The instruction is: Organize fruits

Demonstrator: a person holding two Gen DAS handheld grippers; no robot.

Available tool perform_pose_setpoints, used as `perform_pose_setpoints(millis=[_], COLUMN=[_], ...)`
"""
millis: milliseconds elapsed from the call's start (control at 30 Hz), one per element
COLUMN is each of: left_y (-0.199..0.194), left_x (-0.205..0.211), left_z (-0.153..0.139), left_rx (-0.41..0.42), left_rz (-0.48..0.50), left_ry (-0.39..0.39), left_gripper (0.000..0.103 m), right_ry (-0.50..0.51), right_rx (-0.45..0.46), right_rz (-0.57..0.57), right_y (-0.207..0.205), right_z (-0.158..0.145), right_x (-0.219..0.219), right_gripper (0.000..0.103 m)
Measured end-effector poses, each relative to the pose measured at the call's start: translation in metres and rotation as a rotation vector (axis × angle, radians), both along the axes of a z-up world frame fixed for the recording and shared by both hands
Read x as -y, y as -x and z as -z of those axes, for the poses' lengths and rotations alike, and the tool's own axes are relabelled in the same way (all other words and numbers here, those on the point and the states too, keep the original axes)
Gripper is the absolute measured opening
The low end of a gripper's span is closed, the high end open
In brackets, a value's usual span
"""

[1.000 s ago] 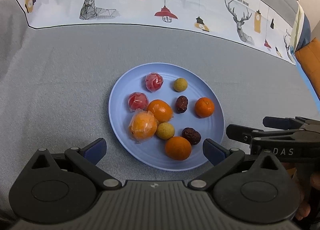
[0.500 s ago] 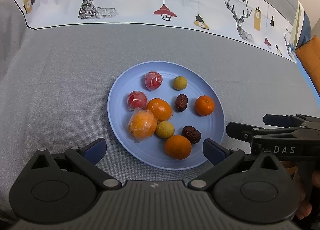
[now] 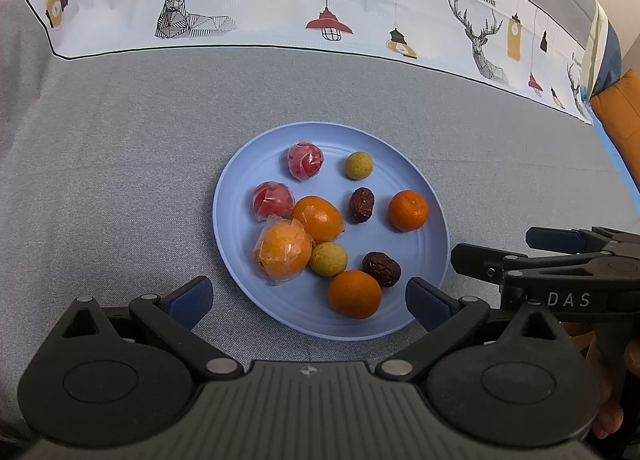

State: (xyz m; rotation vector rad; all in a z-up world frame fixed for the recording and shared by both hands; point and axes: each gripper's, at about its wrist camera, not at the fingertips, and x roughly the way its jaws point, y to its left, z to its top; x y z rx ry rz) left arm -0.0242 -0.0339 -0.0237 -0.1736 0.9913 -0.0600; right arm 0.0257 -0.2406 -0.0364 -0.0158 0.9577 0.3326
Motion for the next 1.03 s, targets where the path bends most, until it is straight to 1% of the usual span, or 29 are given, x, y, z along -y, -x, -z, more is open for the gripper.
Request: perform_pose_setpoints(millis=[667,1033], left_y=[-0.0002,0.0040], left_x=[0.0004,-0.0018], left_z=[-0.0001,-0.0034], left_rx=[0.000,0.019], left_rz=[0.000,0.007], left_ry=[0.000,0.014], left_gripper=[0.102,0.102], right_ry=[-0.001,-0.020], right_rx=[0.001,0.011], right_rz=[0.001,0.006], right_y=[0.0002,0.0008], right_z=[0.0000,-0.0026], right_x=[0.0000,0.0027], right_gripper=[0.102,0.102])
